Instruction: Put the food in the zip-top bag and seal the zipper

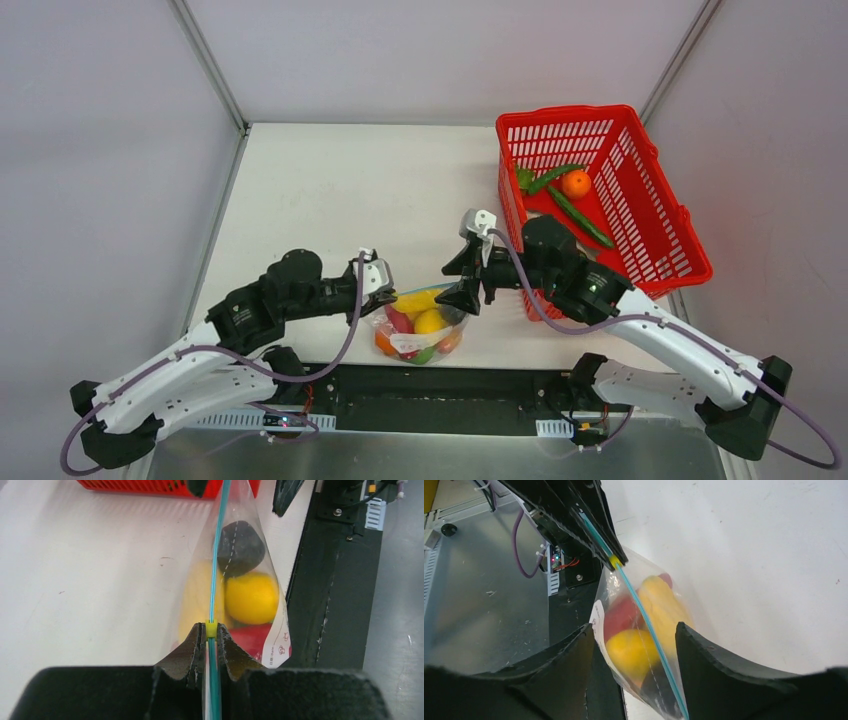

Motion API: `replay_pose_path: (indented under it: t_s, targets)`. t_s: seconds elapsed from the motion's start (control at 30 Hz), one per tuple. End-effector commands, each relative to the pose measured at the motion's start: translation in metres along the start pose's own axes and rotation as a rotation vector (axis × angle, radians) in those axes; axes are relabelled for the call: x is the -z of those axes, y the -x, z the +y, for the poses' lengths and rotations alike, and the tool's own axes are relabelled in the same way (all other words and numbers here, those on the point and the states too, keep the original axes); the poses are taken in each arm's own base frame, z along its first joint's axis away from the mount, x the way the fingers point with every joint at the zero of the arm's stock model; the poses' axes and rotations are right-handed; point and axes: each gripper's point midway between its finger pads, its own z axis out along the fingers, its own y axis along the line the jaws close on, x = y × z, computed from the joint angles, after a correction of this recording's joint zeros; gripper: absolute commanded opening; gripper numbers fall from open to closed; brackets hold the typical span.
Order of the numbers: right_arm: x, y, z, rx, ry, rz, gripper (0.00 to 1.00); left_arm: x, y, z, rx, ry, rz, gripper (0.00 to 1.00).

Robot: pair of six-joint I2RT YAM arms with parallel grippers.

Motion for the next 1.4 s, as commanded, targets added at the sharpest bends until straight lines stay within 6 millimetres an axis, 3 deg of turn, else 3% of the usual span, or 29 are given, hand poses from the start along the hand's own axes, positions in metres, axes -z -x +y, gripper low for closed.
replay_pose_path:
  t_s: [0.0, 0.27, 0.37, 0.47, 0.7, 1.1, 1.37]
  targets:
    - [-0.004, 0.015, 0.013, 0.045, 0.104, 0.02, 0.67, -0.005, 0.039, -0.008, -0.022, -0.09, -0.076, 0.0]
    - [-0.022, 0.002, 0.006, 0.078, 0.143, 0.094, 0.69, -0.009, 0.048, -0.011, -0.02, -0.116, -0.097, 0.0]
    - [-0.024, -0.001, 0.007, 0.087, 0.163, 0.114, 0.62, -0.009, 0.047, -0.011, -0.013, -0.116, -0.092, 0.0]
    - [-0.027, -0.004, 0.006, 0.079, 0.163, 0.125, 0.49, -0.009, 0.046, -0.011, -0.012, -0.111, -0.093, 0.0]
    - [-0.026, -0.004, 0.005, 0.072, 0.148, 0.107, 0.0, -0.007, 0.037, 0.0, -0.003, -0.04, -0.065, 0.0]
    - [-0.02, -0.008, -0.013, 0.069, 0.015, 0.057, 0.0, 0.013, -0.007, 0.019, 0.015, 0.135, -0.015, 0.0]
    - [-0.019, -0.011, -0.023, 0.052, -0.047, 0.062, 0.0, 0.023, -0.02, 0.025, 0.006, 0.179, 0.041, 0.0]
